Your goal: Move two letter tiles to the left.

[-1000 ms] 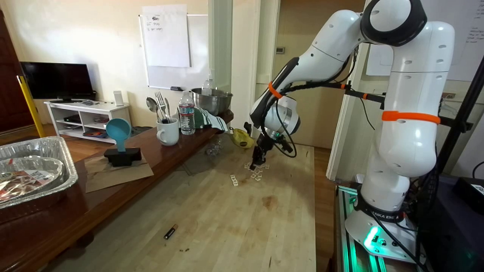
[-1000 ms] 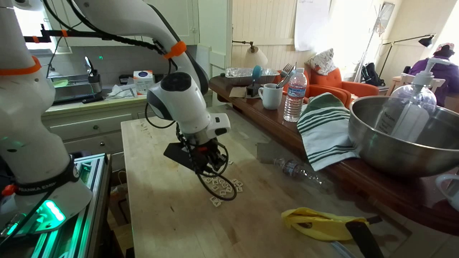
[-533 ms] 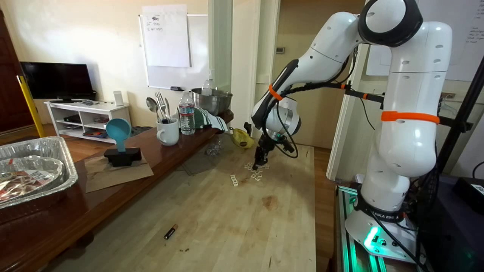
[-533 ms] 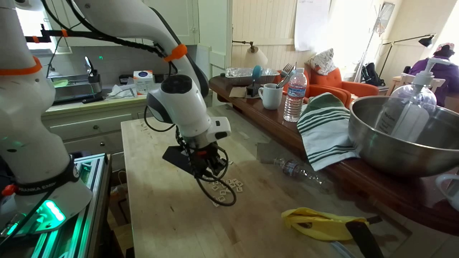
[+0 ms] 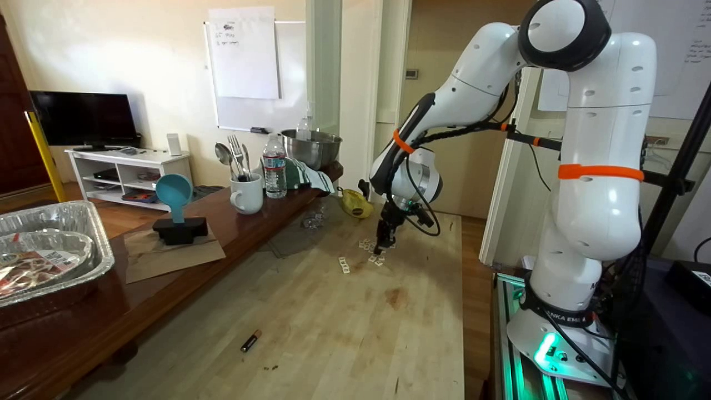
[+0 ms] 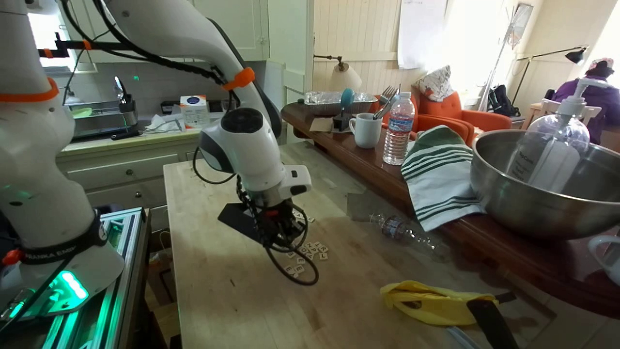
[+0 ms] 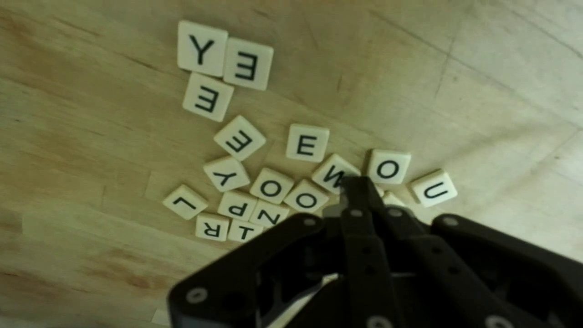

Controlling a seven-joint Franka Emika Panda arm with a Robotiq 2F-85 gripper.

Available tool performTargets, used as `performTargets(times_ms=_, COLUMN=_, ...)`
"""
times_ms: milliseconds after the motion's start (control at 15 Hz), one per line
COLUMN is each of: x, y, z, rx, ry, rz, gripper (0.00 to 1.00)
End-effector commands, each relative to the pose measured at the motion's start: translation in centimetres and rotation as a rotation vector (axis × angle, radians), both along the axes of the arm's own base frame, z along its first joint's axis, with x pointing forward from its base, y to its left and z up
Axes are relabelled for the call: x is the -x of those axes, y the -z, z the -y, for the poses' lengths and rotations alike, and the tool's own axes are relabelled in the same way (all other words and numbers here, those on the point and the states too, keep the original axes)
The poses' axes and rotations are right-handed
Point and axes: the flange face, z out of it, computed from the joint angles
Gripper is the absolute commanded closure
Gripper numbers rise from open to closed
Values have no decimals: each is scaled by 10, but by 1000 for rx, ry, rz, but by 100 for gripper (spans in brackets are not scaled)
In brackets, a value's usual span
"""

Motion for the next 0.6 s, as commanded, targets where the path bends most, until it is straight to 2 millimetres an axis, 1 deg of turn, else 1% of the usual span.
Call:
performTargets(times_ms=0, x=-2, y=4, z=-1, rx=5, ry=-3, rz=-18, gripper=100)
performTargets(times_ms=533, x=-7, y=1, z=-4, rx=8, ry=-10, rz=-6, gripper=100)
